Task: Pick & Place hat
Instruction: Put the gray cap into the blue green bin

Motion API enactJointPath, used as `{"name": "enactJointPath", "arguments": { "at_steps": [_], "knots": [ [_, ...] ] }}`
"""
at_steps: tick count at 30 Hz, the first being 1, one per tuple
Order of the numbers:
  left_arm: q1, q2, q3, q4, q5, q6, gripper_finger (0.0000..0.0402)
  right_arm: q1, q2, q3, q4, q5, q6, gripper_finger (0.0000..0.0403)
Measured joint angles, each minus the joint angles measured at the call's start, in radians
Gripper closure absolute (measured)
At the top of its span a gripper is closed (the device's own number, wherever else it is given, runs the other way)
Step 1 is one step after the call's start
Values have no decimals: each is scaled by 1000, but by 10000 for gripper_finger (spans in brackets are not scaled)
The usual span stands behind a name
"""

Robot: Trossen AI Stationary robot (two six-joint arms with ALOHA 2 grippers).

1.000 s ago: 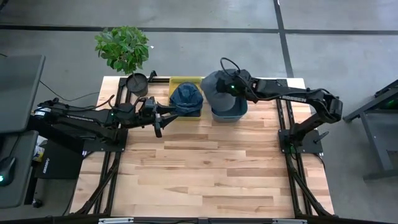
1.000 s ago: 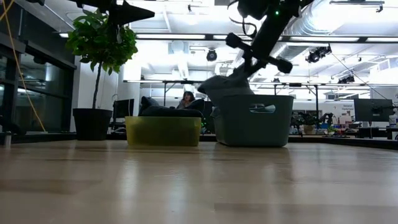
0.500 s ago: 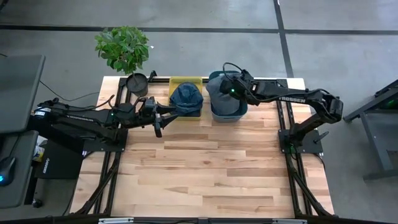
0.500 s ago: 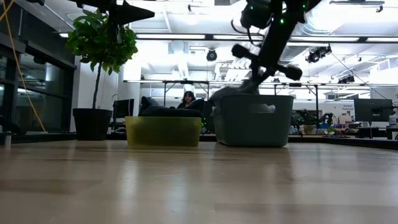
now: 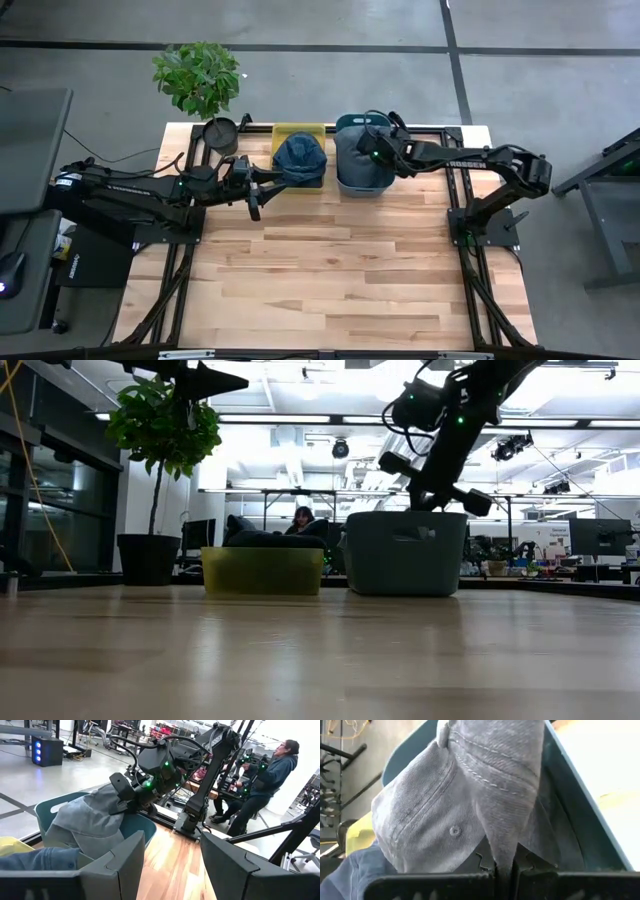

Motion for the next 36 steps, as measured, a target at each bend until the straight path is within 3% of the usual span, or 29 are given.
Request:
{"name": "enactJointPath", "arguments": {
  "at_steps": [8,21,36],
  "knots": [
    [0,0,0,-2,0,0,212,-22,0,0,14,-21,-86,391],
    [0,0,0,-2,1,0,212,-25,-36,0,22,-30,-207,279],
    [0,0,0,-1,2,0,212,-52,-203,0,-17,-90,-418,269]
  ]
}}
